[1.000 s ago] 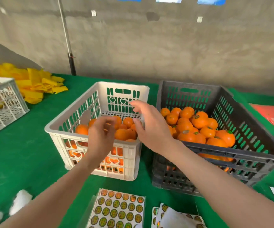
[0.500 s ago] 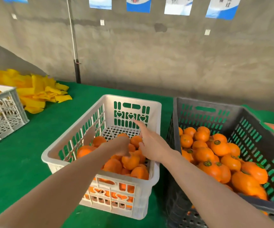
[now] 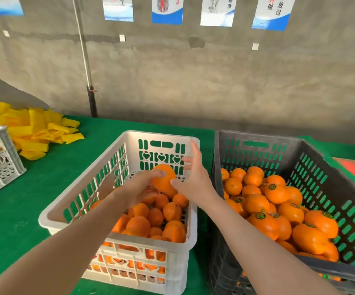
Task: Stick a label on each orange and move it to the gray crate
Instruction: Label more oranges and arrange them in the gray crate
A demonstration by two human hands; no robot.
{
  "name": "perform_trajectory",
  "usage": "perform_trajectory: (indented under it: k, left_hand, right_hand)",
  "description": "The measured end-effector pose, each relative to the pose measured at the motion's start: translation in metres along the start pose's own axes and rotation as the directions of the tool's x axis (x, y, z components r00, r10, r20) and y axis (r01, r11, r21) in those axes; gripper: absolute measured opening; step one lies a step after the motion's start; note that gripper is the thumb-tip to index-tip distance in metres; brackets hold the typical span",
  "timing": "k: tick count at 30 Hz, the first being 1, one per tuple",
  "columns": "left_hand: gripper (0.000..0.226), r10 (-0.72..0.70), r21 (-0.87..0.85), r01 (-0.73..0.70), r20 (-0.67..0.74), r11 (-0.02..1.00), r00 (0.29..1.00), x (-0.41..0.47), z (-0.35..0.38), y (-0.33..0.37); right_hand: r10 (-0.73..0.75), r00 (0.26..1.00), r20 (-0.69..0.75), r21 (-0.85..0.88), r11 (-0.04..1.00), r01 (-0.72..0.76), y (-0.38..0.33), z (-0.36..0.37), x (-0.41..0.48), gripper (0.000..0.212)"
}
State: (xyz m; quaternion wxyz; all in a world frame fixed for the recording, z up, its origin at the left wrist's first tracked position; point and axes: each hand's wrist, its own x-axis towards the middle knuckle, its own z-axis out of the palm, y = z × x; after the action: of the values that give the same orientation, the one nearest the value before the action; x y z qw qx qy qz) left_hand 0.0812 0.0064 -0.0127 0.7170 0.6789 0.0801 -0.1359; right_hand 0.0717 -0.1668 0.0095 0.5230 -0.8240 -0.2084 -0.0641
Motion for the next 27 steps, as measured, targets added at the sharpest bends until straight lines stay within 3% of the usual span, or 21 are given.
perform_trajectory:
  k: [1, 3, 8, 12, 15, 19, 24, 27]
  left_hand:
    - [0.063, 0.036, -0.196, -0.020, 0.080, 0.980, 0.996, -0.012, 0.000, 0.003]
    - [0.067, 0.115, -0.407, -0.039, 0.163, 0.912, 0.980, -0.034, 0.004, 0.005]
    - [0.082, 0.209, -0.547, -0.059, 0.216, 0.835, 0.954, -0.081, 0.022, 0.006]
    - [0.077, 0.220, -0.631, -0.078, 0.149, 0.772, 0.964, -0.107, 0.042, 0.004]
    - [0.060, 0.199, -0.634, -0.098, 0.089, 0.767, 0.976, -0.120, 0.060, 0.001]
    - [0.049, 0.188, -0.517, -0.101, 0.118, 0.850, 0.975, -0.133, 0.084, -0.006]
    - [0.056, 0.216, -0.423, -0.126, 0.171, 0.897, 0.961, -0.143, 0.107, -0.012]
    - [0.041, 0.254, -0.430, -0.139, 0.222, 0.892, 0.941, -0.147, 0.115, -0.017]
  right_hand:
    - [0.004, 0.999, 0.043, 0.048, 0.999, -0.006, -0.002, -0.001, -0.001, 0.113]
    - [0.004, 0.995, 0.099, 0.114, 0.993, -0.015, -0.008, -0.004, -0.005, 0.116]
    - [-0.020, 0.994, 0.105, 0.201, 0.980, -0.001, -0.027, -0.018, -0.026, 0.103]
    - [-0.055, 0.993, 0.105, 0.315, 0.949, 0.019, -0.047, -0.039, -0.056, 0.062]
    - [-0.032, 0.999, 0.036, 0.408, 0.913, 0.015, -0.058, -0.057, -0.083, 0.039]
    - [-0.018, 0.999, 0.052, 0.377, 0.926, -0.003, -0.064, -0.066, -0.114, 0.004]
    - [-0.086, 0.996, 0.005, 0.198, 0.977, 0.084, -0.062, -0.075, -0.136, 0.014]
    - [-0.109, 0.993, -0.053, 0.107, 0.988, 0.114, -0.059, -0.078, -0.145, 0.017]
